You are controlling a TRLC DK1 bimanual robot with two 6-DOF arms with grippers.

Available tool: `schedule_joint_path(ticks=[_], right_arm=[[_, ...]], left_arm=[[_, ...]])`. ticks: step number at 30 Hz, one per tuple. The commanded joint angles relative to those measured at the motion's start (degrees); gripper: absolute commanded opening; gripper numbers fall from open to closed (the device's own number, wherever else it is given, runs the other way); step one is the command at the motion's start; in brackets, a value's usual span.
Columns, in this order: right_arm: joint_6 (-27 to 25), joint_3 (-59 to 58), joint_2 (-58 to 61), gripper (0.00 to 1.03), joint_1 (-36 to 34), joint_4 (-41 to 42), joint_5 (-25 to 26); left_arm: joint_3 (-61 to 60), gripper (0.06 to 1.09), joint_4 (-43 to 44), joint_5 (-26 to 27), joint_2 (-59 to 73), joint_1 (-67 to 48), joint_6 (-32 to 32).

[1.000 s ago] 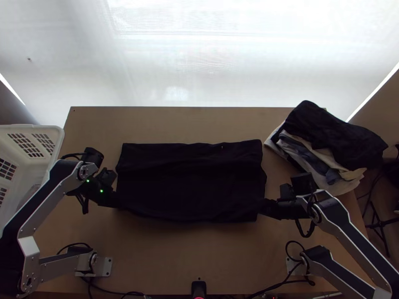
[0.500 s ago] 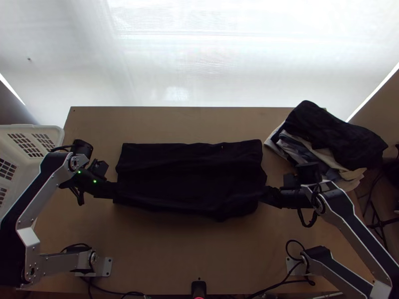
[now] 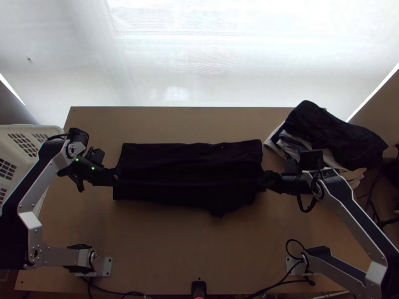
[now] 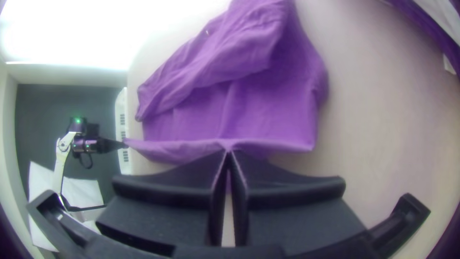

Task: Fold the t-shirt

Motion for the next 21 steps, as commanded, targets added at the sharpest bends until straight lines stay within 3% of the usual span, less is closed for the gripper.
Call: schedule_joint_path(ticks=[1, 21], right_arm=[[0.3, 5.1, 6.6, 0.03, -0.7, 3.1, 0.1], [1.0, 16.2, 17.5, 0.03, -2.1, 6.2, 0.1]], left_arm=[[6.6, 0.09, 0.8, 0.0, 5.2, -0.2, -2.5], [24.8, 0.09, -0.3, -0.9, 17.2, -0.6, -6.6]])
